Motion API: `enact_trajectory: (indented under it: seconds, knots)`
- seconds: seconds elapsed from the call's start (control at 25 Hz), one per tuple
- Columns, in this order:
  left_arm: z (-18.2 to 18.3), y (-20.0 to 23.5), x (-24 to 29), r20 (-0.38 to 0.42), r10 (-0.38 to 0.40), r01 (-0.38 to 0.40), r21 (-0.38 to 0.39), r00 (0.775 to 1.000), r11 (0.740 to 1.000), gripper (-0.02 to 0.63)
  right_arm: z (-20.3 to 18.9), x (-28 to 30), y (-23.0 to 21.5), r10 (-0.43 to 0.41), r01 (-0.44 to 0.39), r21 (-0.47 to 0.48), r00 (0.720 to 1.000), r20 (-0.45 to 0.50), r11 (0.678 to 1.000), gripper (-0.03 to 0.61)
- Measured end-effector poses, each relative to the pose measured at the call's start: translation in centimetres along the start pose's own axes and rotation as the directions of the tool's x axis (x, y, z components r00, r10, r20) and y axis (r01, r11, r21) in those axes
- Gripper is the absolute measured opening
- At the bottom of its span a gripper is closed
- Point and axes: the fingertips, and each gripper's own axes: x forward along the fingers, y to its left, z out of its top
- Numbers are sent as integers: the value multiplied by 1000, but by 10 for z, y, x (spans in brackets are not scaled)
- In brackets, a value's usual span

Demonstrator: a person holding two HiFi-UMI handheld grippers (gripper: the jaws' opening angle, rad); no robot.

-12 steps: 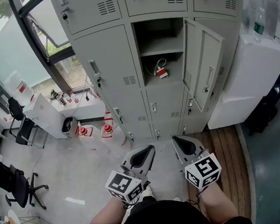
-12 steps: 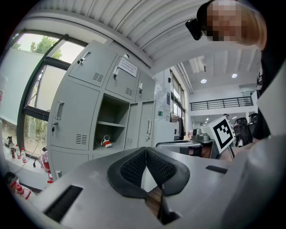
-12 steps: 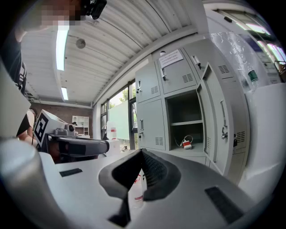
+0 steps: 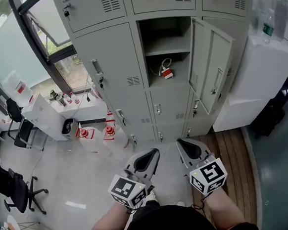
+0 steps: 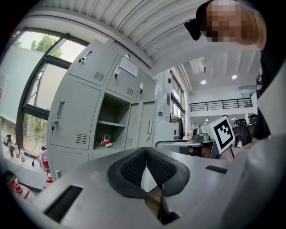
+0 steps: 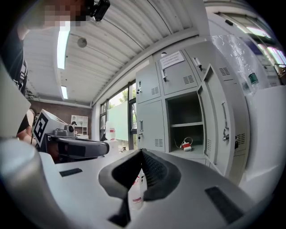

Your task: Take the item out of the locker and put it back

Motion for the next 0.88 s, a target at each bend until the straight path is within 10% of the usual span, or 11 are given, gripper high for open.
enact_trajectory:
  seconds: [0.88]
  knots:
    - [5, 94, 17, 1, -96, 96, -19, 995, 995, 17, 9, 102, -10, -91, 92, 18, 996, -12, 996, 52]
